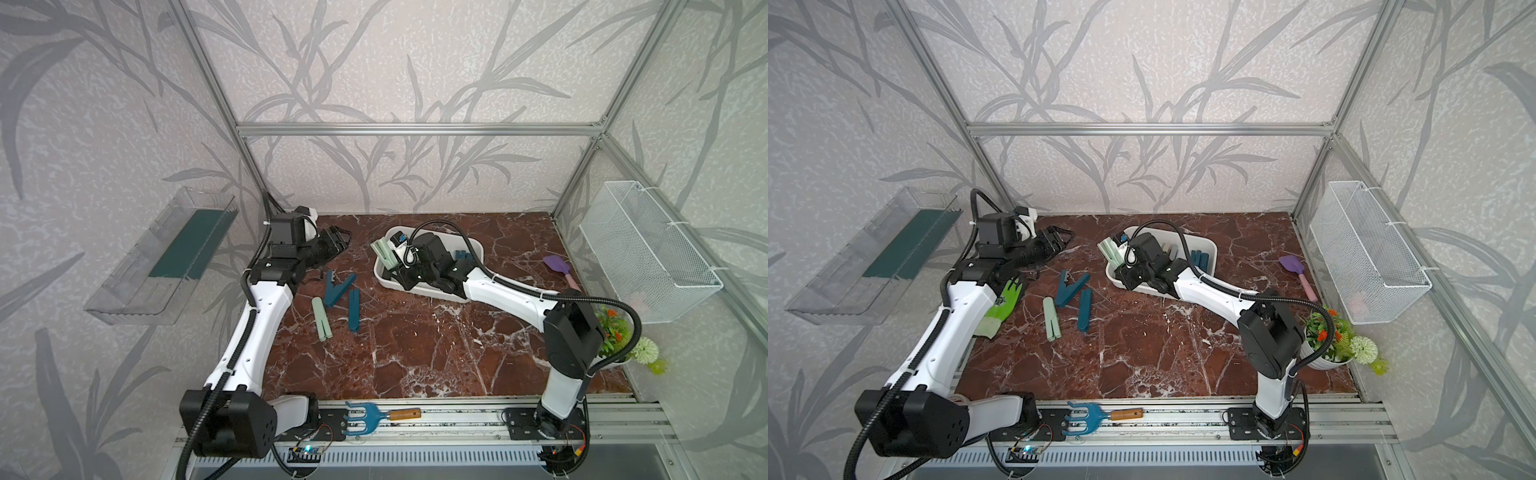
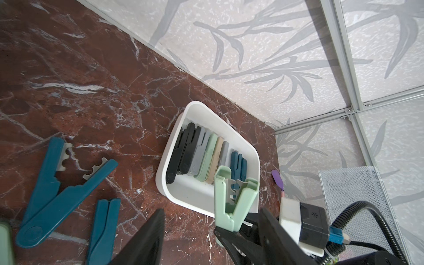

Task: Put the pruning pliers into the storage box
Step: Place the pruning pliers in the storage box.

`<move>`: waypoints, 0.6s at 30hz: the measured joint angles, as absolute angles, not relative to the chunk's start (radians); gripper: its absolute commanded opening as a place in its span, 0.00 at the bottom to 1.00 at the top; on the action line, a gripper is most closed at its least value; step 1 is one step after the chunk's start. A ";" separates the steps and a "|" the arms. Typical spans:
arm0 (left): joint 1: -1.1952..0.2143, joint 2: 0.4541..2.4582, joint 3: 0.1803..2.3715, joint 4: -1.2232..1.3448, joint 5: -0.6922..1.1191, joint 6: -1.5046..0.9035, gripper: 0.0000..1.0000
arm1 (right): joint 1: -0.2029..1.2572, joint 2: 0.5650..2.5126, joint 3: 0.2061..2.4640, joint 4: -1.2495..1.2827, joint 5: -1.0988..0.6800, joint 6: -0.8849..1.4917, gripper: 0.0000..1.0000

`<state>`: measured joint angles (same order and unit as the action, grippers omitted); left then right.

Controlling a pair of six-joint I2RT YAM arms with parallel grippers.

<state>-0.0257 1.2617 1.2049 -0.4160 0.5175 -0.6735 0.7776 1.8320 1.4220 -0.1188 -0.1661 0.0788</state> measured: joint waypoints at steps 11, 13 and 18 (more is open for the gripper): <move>-0.126 1.336 1.099 -0.248 0.628 -0.774 0.83 | 0.773 1.832 1.422 -0.117 -0.218 0.094 0.13; -0.141 1.338 1.099 -0.230 0.633 -0.783 0.84 | 0.770 1.832 1.422 -0.115 -0.234 0.103 0.13; -0.163 1.352 1.099 -0.208 0.643 -0.785 0.85 | 0.763 1.832 1.422 -0.107 -0.267 0.116 0.13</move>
<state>-0.1635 1.3518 1.0992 -0.2077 0.6434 -0.7849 0.7631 1.8320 1.4220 -0.1074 -0.2672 0.1162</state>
